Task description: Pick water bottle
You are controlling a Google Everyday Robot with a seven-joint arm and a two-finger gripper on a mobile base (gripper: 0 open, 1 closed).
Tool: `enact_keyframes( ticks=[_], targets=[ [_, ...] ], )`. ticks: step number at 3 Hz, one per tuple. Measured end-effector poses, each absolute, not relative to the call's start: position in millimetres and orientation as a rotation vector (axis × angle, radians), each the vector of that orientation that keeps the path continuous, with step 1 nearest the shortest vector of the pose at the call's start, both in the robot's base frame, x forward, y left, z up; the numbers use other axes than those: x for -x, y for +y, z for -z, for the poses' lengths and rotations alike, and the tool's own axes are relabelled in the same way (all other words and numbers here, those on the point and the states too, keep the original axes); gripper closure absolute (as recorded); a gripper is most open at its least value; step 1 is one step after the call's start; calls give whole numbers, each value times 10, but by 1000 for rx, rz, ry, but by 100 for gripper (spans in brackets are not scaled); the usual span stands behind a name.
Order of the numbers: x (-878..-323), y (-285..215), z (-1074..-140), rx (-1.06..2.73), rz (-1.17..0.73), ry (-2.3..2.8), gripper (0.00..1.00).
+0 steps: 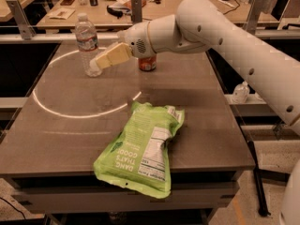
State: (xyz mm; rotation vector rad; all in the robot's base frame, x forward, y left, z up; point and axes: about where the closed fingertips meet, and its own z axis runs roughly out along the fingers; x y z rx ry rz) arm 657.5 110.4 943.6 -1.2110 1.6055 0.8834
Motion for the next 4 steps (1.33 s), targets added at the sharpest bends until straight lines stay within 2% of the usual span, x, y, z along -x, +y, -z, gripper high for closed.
enact_keyframes(
  ticks=[2,3,4],
  targets=[
    [-6550,1150,-9459,1165,-890,1608,0],
    [-6430,1408,-9307,1068,-937,1624,0],
    [-6713,1617,-9185,955,-891,1625,0]
  ],
)
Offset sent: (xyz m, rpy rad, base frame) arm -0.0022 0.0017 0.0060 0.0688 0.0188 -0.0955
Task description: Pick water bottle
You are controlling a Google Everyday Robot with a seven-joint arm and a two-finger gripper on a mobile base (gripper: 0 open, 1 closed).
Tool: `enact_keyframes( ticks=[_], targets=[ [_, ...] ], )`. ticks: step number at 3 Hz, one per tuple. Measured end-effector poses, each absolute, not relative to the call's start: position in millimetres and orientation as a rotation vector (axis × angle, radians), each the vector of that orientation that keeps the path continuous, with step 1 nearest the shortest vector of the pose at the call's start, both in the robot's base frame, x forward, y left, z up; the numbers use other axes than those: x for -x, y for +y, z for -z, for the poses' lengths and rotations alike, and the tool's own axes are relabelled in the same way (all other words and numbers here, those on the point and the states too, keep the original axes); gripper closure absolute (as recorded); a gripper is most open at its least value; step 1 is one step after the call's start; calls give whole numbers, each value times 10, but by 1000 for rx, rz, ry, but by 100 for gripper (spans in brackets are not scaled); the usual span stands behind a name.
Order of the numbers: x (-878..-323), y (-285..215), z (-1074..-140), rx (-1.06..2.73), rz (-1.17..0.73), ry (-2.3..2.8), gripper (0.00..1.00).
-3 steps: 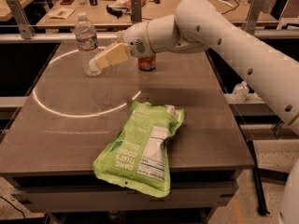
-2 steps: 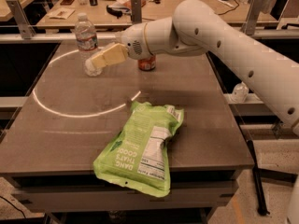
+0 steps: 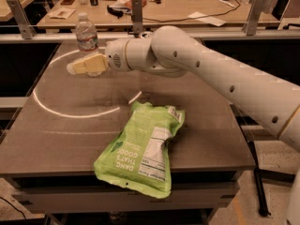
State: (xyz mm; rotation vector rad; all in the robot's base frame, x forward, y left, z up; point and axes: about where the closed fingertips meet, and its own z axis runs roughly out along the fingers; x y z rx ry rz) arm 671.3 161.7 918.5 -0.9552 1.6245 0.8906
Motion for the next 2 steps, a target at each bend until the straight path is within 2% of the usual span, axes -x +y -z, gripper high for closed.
enact_keyframes(
  ticks=[2],
  targets=[
    [-7258,1679,-9144,814,-728,1652,0]
  ],
)
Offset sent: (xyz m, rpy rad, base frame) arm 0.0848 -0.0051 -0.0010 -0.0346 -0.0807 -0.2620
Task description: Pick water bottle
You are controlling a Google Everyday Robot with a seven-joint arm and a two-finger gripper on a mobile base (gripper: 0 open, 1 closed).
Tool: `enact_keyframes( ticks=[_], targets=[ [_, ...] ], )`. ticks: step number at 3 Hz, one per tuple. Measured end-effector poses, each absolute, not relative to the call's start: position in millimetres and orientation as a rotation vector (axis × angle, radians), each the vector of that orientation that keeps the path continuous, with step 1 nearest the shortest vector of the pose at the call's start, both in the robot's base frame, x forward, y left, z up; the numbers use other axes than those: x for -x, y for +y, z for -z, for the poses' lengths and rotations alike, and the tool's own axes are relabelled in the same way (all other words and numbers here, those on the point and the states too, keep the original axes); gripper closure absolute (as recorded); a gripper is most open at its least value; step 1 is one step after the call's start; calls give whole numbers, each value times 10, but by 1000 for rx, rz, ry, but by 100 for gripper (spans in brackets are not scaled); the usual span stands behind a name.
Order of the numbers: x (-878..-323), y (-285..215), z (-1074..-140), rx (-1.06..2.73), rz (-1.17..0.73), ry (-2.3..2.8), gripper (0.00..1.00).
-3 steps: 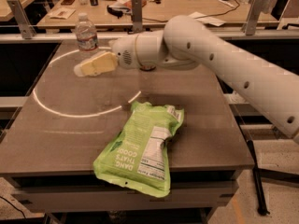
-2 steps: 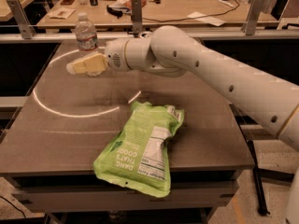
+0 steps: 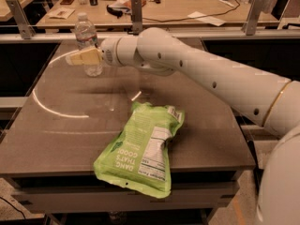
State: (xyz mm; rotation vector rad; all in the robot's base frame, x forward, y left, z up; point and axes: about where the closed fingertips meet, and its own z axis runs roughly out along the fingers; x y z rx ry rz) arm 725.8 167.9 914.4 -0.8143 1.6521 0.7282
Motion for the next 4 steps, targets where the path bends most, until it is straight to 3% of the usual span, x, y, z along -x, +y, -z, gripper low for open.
enact_keyframes(
  ticks=[1,2,4],
  targets=[
    [-7403,1745,-9110,811,-704,1653,0],
    [-7512,1845,-9054,833,-706,1661,18],
    [-7586,1977,-9035,887,-761,1631,64]
  ],
)
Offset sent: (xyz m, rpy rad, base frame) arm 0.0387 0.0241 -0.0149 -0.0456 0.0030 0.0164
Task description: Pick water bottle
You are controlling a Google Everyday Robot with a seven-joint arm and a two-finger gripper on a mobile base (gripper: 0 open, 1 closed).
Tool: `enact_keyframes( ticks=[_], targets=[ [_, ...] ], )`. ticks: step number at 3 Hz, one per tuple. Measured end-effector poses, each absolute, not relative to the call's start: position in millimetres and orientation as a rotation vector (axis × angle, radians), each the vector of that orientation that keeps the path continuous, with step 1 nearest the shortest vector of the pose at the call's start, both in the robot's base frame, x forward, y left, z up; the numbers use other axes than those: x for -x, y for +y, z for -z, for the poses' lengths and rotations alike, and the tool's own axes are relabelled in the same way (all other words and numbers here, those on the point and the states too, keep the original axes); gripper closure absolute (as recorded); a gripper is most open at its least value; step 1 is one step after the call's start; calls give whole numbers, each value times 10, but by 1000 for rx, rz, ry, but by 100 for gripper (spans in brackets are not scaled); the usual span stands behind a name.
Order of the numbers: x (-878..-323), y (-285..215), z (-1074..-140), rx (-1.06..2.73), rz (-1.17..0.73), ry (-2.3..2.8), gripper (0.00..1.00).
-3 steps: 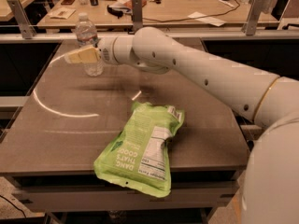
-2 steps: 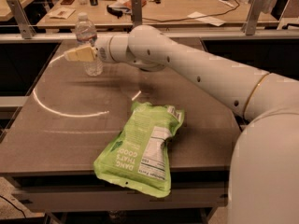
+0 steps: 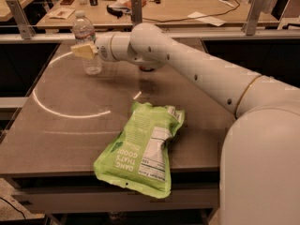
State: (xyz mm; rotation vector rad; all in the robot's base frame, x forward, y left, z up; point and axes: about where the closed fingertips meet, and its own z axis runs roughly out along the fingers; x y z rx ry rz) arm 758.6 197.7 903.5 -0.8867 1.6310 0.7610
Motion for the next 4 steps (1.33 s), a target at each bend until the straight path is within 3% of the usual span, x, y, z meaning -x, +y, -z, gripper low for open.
enact_keyframes(
  ticks=[1,2,4],
  targets=[
    [-7529,1909,-9224,949,-837,1539,88],
    [-7315,1858,-9529,1054,-897,1426,100],
    [-7043,1840,-9671,1137,-972,1389,100]
  ],
)
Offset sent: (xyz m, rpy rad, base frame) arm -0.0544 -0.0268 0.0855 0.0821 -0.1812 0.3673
